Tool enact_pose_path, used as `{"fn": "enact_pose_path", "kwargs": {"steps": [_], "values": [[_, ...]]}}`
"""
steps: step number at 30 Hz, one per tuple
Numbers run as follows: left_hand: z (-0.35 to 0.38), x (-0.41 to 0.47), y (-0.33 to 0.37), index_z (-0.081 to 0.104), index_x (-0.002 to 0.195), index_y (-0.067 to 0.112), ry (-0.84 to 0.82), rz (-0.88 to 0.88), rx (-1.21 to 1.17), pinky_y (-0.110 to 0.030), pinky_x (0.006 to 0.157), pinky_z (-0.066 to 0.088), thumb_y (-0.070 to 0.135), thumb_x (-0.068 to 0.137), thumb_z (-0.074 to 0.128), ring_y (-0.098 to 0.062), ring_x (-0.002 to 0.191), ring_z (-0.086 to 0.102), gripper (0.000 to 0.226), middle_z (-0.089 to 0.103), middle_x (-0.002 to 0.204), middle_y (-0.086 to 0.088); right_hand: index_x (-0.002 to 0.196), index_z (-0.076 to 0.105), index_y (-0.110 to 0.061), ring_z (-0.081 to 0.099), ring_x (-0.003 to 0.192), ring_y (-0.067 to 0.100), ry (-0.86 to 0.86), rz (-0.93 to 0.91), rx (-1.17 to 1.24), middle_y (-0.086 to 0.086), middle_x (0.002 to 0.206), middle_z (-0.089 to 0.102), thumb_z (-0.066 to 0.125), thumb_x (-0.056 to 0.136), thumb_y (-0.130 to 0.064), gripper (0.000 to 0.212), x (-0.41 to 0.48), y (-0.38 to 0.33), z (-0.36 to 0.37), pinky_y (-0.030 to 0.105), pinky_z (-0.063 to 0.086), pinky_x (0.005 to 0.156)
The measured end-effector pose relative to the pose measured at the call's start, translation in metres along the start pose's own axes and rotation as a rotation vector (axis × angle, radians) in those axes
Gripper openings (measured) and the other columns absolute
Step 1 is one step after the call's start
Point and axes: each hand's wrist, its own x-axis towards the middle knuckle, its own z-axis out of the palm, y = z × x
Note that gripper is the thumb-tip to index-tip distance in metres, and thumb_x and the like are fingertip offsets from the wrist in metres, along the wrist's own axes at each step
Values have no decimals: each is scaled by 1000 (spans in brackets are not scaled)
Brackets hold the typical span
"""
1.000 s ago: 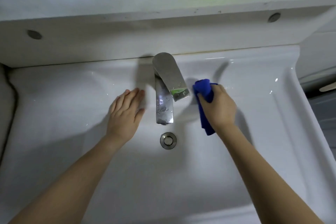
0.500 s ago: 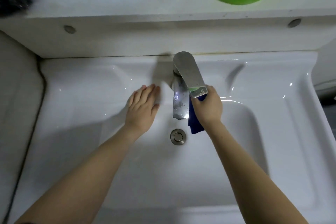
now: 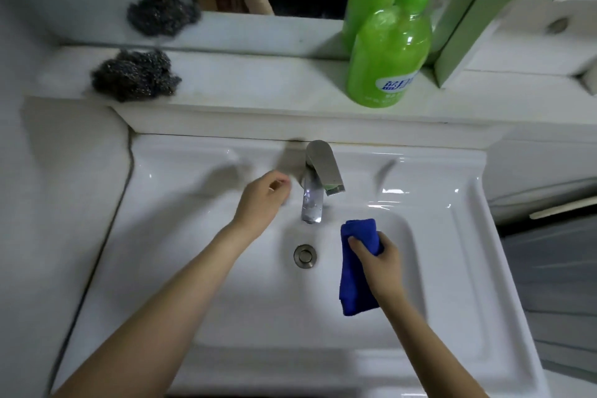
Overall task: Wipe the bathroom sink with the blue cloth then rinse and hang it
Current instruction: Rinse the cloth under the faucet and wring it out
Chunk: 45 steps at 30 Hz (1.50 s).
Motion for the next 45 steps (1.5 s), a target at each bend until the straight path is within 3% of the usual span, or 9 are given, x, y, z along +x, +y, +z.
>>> {"fn": "enact_pose_path", "kwargs": {"steps": [2,6,11,24,29,35,37,40,45], "values": [[12,-15,20,66,84,12,-47,-69,-217,-17,56,46,18,94,57,-10,60,60,15,68,70,2,84,64,-30,61,62,2,1,-8,69,-12,74,69,69,81,-35,8,-13,-2,-7,15,47,55],[40,-20,45,64,89,2,-151,-233,-413,-31,65,51,22,95,60,-25,67,64,20,68,78,-12,79,63,-27,57,58,5,22,13,111,-9,68,65,72,83,-33,12,-29,10,-11,21,47,55],[62,-13,57,66,86,3,-164,-293,-507,-20,58,56,21,94,63,-18,65,74,20,75,69,-6,78,60,-17,52,56,9,44,68,140,-6,63,59,71,86,-29,18,-37,25,-11,29,46,57],[51,-2,87,64,87,-3,-105,-324,-531,-19,56,58,12,93,63,-15,56,72,17,73,71,-12,76,60,-16,50,54,7,34,72,162,-10,60,58,72,86,-26,19,-29,24,-15,27,45,55],[40,-1,85,66,87,0,-210,-341,-463,-24,60,60,28,97,59,-21,60,73,30,74,71,-13,76,61,-17,53,56,11,-68,99,251,-6,62,59,73,87,-29,21,-22,11,-4,22,46,50],[5,-18,10,72,94,13,179,-58,-422,-20,55,48,18,95,53,-15,55,59,19,65,60,-2,105,65,-6,65,75,20,-339,276,521,8,84,69,66,93,-35,32,-8,2,40,31,53,64],[7,-26,-29,70,98,18,204,-201,-439,-21,61,48,16,98,50,-14,64,58,20,65,70,-2,110,65,-5,64,79,22,-399,329,560,10,89,68,65,92,-41,40,-2,4,62,34,53,70],[27,-35,-78,64,114,11,-51,-550,-444,-33,85,51,35,103,43,-21,89,64,34,68,106,-10,107,69,-11,66,83,25,-461,366,635,11,93,69,61,92,-50,42,4,10,94,38,55,74],[56,-41,-101,63,127,18,-365,-652,-844,-37,100,49,63,91,50,-22,114,66,59,69,123,-5,89,71,-33,73,89,20,-345,374,542,1,94,76,57,93,-52,24,9,11,130,41,59,78]]}}
